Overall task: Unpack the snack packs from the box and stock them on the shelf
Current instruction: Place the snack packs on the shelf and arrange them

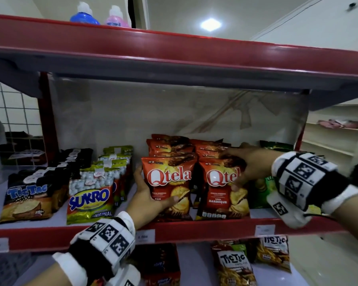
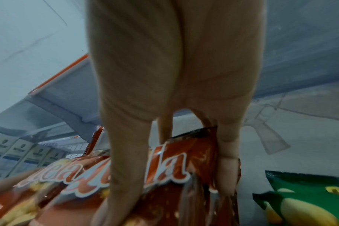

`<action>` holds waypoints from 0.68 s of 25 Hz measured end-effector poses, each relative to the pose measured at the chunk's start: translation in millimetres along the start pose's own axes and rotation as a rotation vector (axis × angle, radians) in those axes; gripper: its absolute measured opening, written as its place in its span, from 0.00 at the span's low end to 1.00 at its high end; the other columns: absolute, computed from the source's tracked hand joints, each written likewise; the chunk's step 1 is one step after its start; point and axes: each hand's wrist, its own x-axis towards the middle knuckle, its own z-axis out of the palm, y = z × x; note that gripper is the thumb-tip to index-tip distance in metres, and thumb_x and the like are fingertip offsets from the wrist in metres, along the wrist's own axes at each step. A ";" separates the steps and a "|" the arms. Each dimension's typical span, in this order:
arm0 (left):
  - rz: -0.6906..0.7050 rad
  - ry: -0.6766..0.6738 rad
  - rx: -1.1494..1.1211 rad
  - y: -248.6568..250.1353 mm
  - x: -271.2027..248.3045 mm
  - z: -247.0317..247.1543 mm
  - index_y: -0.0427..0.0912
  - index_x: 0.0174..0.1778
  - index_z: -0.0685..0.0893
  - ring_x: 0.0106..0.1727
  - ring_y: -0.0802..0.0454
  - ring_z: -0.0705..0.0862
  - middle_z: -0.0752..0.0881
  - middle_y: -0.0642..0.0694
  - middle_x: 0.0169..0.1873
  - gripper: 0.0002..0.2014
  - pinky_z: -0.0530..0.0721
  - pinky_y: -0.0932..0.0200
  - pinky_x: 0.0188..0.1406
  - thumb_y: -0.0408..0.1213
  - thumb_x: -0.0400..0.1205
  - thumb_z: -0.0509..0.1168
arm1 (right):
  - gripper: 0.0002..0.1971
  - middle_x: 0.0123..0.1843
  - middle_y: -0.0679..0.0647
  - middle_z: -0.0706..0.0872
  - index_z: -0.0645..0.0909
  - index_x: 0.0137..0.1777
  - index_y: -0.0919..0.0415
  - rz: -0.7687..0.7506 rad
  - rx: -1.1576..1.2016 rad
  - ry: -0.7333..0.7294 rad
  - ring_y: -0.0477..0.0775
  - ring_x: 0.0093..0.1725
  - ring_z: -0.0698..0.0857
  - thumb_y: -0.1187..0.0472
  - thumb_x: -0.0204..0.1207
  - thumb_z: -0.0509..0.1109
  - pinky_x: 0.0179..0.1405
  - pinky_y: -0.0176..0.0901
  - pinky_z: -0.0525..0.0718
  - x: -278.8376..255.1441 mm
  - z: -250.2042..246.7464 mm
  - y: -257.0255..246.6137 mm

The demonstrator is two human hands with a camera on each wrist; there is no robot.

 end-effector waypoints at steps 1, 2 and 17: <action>0.002 -0.001 0.010 -0.4 0.4 1.4 0.51 0.81 0.35 0.65 0.54 0.76 0.73 0.53 0.64 0.61 0.74 0.58 0.67 0.33 0.69 0.79 | 0.50 0.72 0.53 0.66 0.60 0.76 0.32 -0.023 0.040 0.061 0.58 0.70 0.72 0.41 0.55 0.83 0.65 0.45 0.74 3.2 5.2 2.3; 0.004 0.002 0.019 -0.8 0.7 2.2 0.52 0.81 0.35 0.65 0.54 0.76 0.72 0.54 0.64 0.61 0.74 0.58 0.67 0.34 0.69 0.79 | 0.49 0.70 0.53 0.66 0.62 0.76 0.33 -0.037 0.075 0.093 0.59 0.69 0.72 0.41 0.55 0.83 0.64 0.45 0.75 4.9 8.8 4.6; 0.026 0.193 0.192 -8.6 -8.2 11.2 0.55 0.81 0.37 0.70 0.46 0.75 0.67 0.43 0.78 0.59 0.73 0.45 0.73 0.43 0.69 0.79 | 0.42 0.76 0.55 0.66 0.66 0.76 0.41 -0.214 0.294 0.334 0.59 0.75 0.66 0.45 0.62 0.81 0.69 0.46 0.67 -1.4 50.3 18.7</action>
